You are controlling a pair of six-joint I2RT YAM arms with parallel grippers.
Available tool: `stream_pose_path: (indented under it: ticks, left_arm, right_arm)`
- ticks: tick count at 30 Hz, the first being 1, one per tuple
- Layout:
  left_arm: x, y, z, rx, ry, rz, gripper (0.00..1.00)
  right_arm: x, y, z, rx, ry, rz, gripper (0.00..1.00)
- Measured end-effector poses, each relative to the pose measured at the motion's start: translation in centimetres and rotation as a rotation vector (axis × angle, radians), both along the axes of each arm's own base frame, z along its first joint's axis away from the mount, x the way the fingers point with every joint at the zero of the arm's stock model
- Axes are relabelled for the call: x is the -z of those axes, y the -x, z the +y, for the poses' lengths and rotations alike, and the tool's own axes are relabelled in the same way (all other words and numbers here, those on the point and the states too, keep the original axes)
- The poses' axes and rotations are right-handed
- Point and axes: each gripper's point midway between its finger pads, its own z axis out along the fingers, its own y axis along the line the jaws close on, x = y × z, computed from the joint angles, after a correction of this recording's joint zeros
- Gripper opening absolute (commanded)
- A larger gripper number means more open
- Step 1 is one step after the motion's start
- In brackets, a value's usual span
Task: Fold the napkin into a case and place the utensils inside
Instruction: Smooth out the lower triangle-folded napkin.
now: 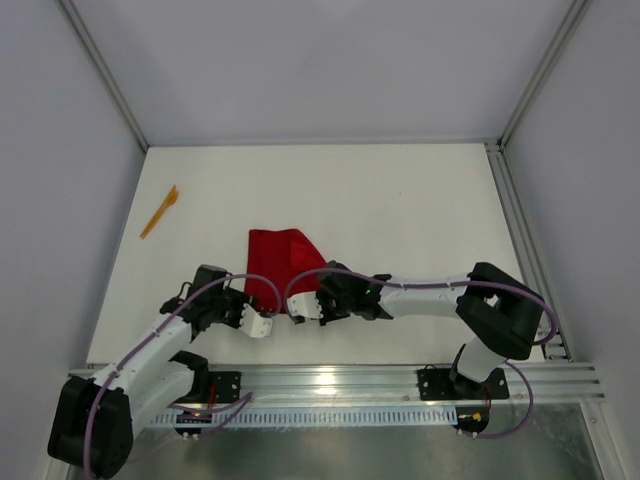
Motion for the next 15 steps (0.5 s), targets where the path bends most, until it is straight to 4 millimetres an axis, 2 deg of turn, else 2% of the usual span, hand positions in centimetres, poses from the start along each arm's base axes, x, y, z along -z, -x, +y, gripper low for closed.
stream_pose_path:
  ticks: [3,9,15]
  left_arm:
    - [-0.3,-0.5,0.0,0.019,-0.008,-0.034,0.53]
    - [-0.5,-1.3,-0.1,0.03,-0.016,-0.058,0.55]
    - [-0.6,-1.4,-0.4,0.113,-0.042,-0.07,0.61]
  right_arm:
    - [0.0,0.4,0.1,0.009,-0.011,0.027,0.03]
    - [-0.2,0.9,-0.1,0.025,-0.032,0.08,0.03]
    - [-1.2,0.7,-0.9,0.065,-0.083,0.119,0.03]
